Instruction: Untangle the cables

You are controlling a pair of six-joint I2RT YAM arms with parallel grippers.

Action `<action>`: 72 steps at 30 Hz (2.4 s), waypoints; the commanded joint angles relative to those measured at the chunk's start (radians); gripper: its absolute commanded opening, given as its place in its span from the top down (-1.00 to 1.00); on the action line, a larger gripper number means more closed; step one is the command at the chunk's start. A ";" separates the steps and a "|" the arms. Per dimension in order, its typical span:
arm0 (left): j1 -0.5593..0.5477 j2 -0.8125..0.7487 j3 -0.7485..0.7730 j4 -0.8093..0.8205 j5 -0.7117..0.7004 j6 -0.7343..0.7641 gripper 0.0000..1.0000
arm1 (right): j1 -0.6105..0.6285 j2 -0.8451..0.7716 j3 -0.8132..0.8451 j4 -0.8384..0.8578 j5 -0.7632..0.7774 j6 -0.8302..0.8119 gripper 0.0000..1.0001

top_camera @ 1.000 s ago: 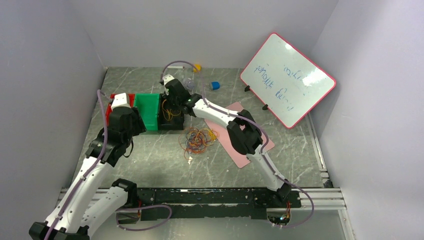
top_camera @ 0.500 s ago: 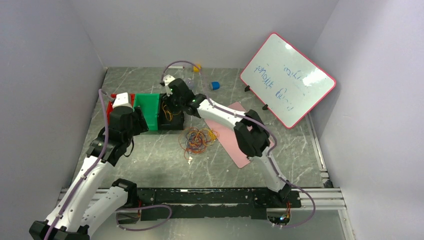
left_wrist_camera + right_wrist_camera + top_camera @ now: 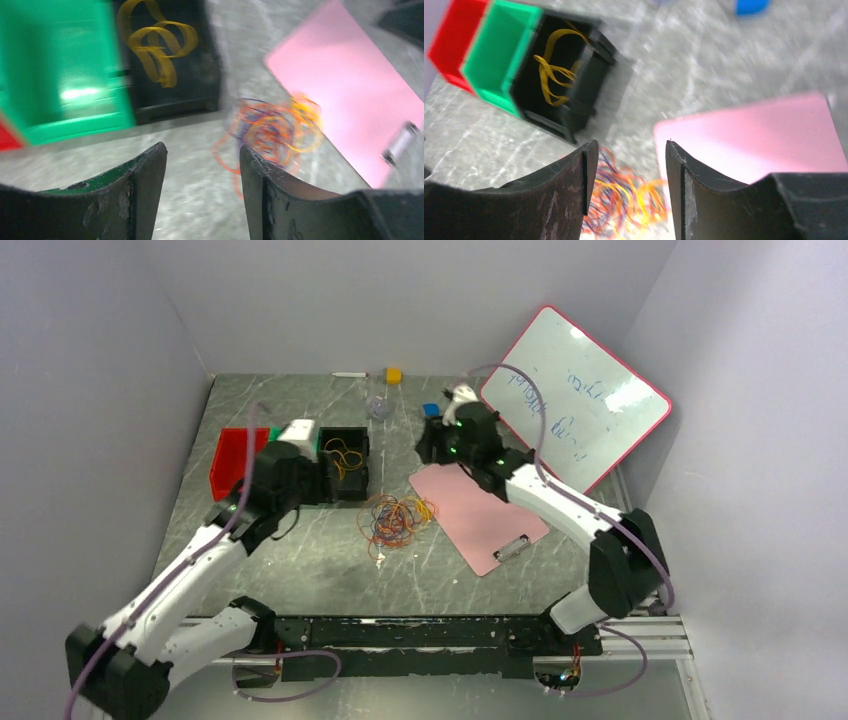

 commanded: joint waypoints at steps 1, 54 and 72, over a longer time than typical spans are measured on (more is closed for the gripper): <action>-0.213 0.149 0.105 0.159 0.045 0.016 -0.19 | -0.103 -0.116 -0.244 -0.011 -0.033 0.181 -0.11; -0.318 0.690 0.338 0.055 0.239 0.191 0.86 | -0.278 -0.382 -0.478 -0.017 -0.183 0.153 0.02; -0.319 0.490 0.574 -0.052 0.271 0.154 0.86 | -0.273 -0.448 -0.606 0.442 -0.516 0.143 -0.48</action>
